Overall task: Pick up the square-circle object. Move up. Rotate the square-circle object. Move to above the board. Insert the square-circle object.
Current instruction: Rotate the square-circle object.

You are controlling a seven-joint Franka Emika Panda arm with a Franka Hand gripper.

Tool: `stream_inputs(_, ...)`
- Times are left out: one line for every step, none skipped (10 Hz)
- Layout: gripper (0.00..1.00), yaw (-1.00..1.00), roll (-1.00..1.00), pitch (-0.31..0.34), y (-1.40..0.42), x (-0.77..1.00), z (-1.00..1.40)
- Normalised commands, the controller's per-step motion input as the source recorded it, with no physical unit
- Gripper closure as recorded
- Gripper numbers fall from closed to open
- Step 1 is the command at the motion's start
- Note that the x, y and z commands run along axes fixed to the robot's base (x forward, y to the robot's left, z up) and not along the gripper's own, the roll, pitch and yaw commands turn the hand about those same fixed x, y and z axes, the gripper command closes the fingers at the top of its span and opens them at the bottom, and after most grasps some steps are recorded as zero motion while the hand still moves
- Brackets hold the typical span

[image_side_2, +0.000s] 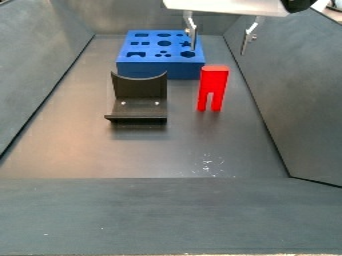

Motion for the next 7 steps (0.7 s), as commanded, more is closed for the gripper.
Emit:
stream_inputs(0.0,0.68,-0.04,0.05,-0.01,0.01,0.0)
stream_inputs(0.0,0.44,-0.04,0.05,-0.01,0.01,0.0)
stream_inputs(0.0,0.25,-0.04,0.049,-0.01,0.01,0.0)
stream_inputs(0.0,0.16,-0.04,0.049,0.0,0.0,-1.0)
stream_inputs(0.0,0.13,-0.04,0.048,0.0,0.0,-1.0)
stream_inputs(0.0,0.07,-0.04,-0.007,0.0,0.04,-1.0)
stream_inputs(0.0,0.06,-0.04,-0.017,0.0,0.05,-1.0)
